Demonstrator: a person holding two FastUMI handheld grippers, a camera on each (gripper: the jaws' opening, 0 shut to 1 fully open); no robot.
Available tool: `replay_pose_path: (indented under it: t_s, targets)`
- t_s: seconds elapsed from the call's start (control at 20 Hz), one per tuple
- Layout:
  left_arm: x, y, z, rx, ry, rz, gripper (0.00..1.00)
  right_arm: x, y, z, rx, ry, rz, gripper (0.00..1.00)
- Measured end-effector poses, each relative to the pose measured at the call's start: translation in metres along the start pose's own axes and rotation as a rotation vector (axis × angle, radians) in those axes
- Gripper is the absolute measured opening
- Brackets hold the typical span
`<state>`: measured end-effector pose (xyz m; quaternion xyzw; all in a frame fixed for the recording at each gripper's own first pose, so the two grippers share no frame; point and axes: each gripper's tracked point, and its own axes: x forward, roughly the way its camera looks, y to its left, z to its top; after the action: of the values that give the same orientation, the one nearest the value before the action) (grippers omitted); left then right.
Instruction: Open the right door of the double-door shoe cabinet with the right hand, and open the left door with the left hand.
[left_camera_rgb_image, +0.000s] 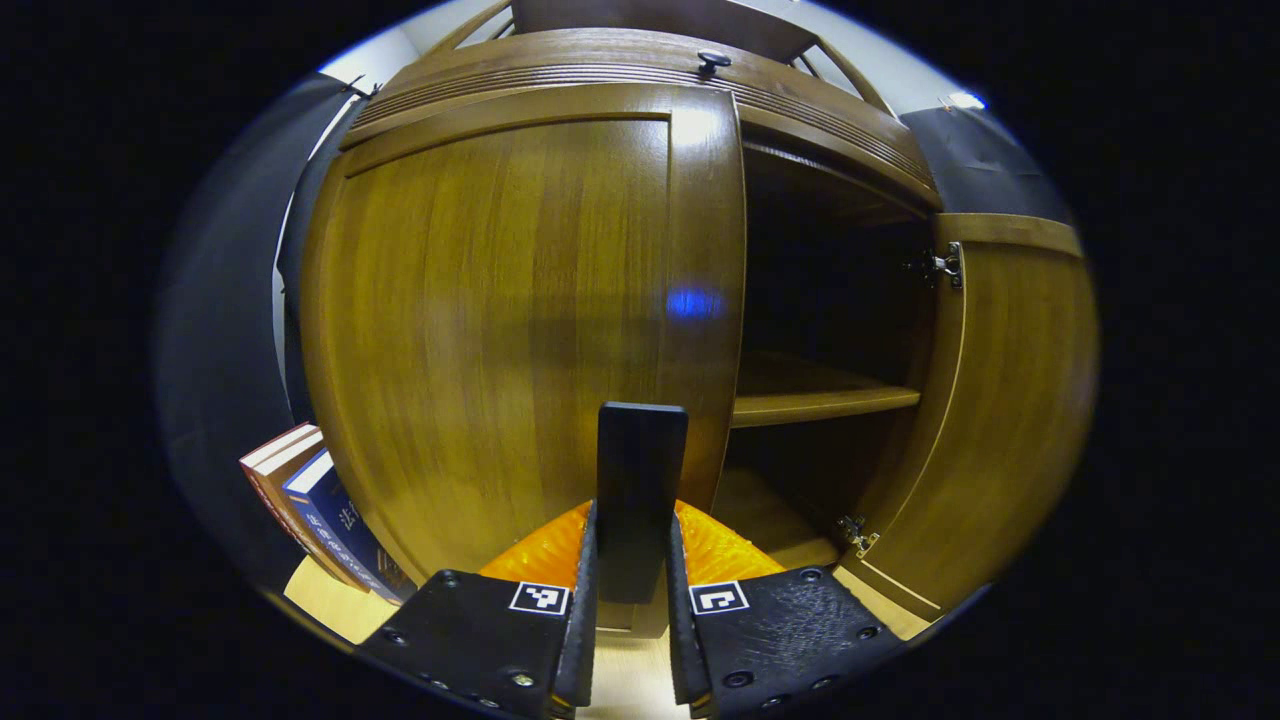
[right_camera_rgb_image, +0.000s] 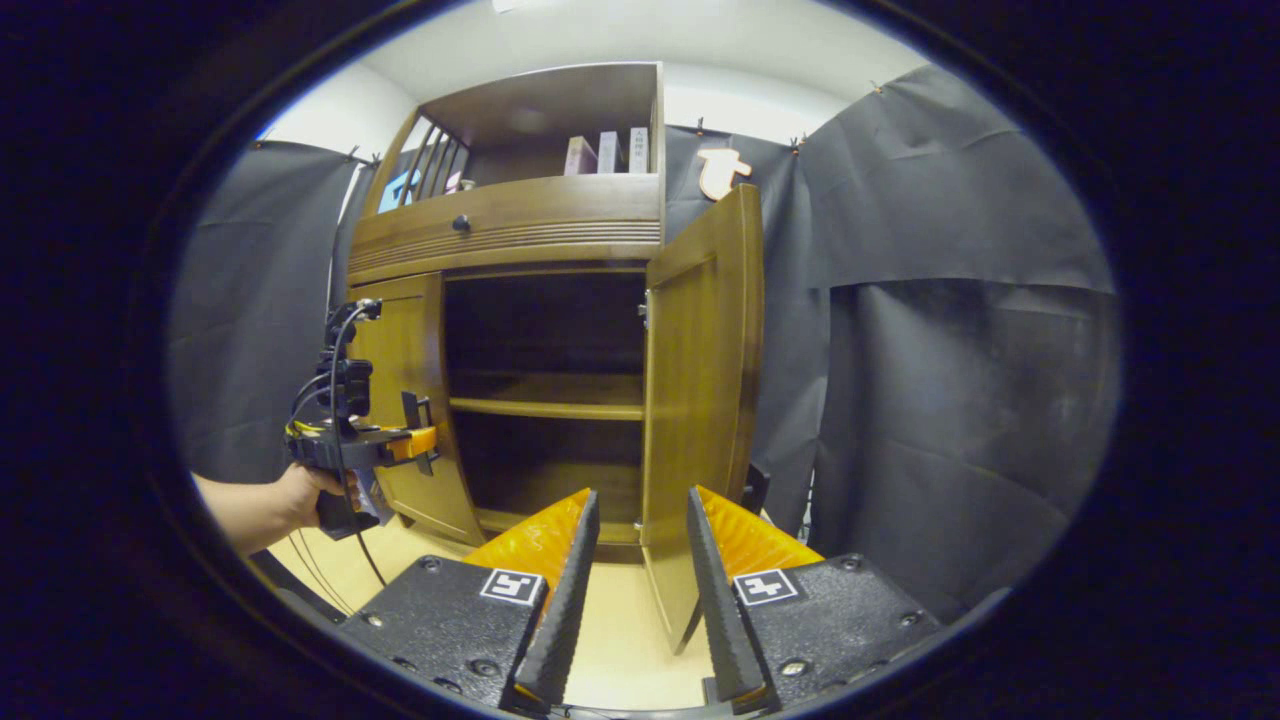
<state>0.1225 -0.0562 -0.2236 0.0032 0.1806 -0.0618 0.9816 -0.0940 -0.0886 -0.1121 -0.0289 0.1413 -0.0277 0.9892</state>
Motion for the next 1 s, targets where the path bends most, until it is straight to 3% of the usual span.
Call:
replay_pose_path:
  t_s: [0.3, 0.35, 0.5, 0.55, 0.6, 1.0]
  targets:
    - [-0.027, 0.008, -0.006, 0.001, 0.017, -0.002, 0.39, 0.007, 0.022, 0.006, 0.000, -0.017, 0.069, 0.56]
    - [-0.033, 0.009, -0.007, 0.000, 0.018, 0.002, 0.29, 0.009, 0.026, 0.007, -0.004, -0.020, 0.081, 0.56]
    - [-0.051, 0.016, -0.011, -0.003, 0.023, 0.019, 0.29, 0.015, 0.038, 0.011, -0.016, -0.026, 0.119, 0.56]
    - [-0.057, 0.019, -0.012, -0.006, 0.023, 0.026, 0.38, 0.014, 0.042, 0.009, -0.019, -0.025, 0.132, 0.56]
    - [-0.063, 0.022, -0.013, -0.011, 0.025, 0.032, 0.29, 0.016, 0.045, 0.008, -0.022, -0.023, 0.141, 0.56]
    - [-0.109, 0.052, -0.021, -0.063, 0.029, 0.109, 0.29, 0.032, 0.063, 0.021, -0.009, -0.018, 0.196, 0.58]
